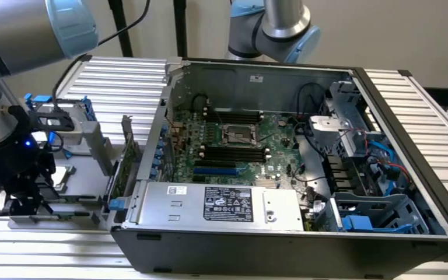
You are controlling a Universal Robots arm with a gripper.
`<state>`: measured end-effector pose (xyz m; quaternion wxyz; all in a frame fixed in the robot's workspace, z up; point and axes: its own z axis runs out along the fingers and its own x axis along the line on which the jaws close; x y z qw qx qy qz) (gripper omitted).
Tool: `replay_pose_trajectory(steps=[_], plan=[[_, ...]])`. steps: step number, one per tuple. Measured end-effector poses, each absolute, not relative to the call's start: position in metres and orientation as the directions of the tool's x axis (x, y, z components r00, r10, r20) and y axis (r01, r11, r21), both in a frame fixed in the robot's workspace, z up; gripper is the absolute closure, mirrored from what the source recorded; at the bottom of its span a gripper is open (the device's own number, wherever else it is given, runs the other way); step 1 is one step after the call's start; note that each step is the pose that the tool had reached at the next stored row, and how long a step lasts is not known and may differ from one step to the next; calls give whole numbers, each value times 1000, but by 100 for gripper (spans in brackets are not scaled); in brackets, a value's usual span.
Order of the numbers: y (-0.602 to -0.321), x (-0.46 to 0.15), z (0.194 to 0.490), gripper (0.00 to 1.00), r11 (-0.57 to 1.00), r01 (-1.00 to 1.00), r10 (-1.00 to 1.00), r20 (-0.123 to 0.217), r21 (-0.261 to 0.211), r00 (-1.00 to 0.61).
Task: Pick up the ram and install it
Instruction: 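Pick up the ram and move it above insertion slot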
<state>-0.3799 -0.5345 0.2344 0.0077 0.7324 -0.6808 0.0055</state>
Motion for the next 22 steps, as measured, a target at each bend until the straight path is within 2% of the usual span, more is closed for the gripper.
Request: replay_pose_trajectory(steps=[17, 22], plan=[[-530, -381, 205, 64, -96, -995, -995, 21, 4, 97], [-527, -382, 202, 64, -96, -995, -994, 59, 8, 97]])
